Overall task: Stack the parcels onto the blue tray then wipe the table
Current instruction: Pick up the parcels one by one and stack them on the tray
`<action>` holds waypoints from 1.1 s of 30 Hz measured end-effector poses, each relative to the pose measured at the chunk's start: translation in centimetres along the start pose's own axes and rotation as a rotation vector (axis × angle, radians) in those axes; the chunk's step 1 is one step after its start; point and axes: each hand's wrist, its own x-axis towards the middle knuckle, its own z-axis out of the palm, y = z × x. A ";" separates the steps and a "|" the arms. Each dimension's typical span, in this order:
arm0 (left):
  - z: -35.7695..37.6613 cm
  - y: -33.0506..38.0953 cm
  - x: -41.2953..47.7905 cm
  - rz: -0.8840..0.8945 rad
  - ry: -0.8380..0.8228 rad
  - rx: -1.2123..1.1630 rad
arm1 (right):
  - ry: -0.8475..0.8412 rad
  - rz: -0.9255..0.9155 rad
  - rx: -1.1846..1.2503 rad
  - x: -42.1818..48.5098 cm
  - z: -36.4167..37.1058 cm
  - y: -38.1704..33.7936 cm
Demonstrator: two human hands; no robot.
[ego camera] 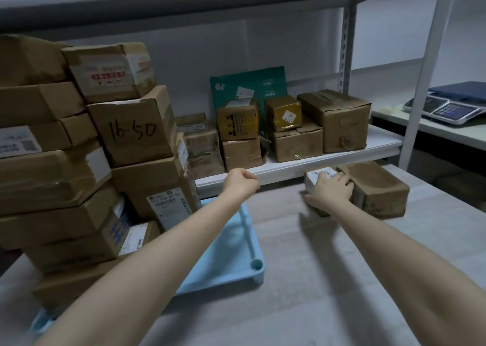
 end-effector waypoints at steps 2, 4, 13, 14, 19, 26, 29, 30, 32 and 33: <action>-0.2 -0.5 0.2 -0.013 0.007 -0.009 | 0.000 0.006 -0.008 0.1 0.2 -0.4; -0.5 -1.0 0.1 -0.021 0.011 -0.015 | -0.002 0.004 -0.011 0.0 -0.2 -0.4; -1.7 -1.8 -1.6 -0.011 -0.006 -0.034 | 0.029 -0.002 0.025 -3.0 -0.5 -0.3; -1.9 -1.9 -1.9 -0.013 -0.007 -0.034 | 0.010 -0.008 0.054 -3.5 -0.6 -0.6; -3.6 -2.6 -3.2 -0.028 -0.008 -0.040 | -0.082 0.080 0.503 -6.4 -2.1 -1.5; -5.8 -3.6 -5.4 -0.048 -0.037 -0.112 | -0.285 -0.181 1.271 -11.8 -5.5 -4.3; -7.0 -4.7 -6.3 -0.118 -0.021 -0.191 | -0.514 -0.187 1.459 -14.5 -6.2 -5.6; -7.6 -5.1 -6.9 -0.144 -0.006 -0.237 | -0.594 -0.171 1.502 -15.2 -6.1 -6.1; -8.7 -6.1 -7.7 -0.178 0.021 -0.340 | -0.714 -0.122 1.580 -15.9 -5.5 -6.8; -9.2 -6.5 -8.0 -0.180 0.027 -0.378 | -0.775 -0.105 1.628 -16.3 -5.2 -7.0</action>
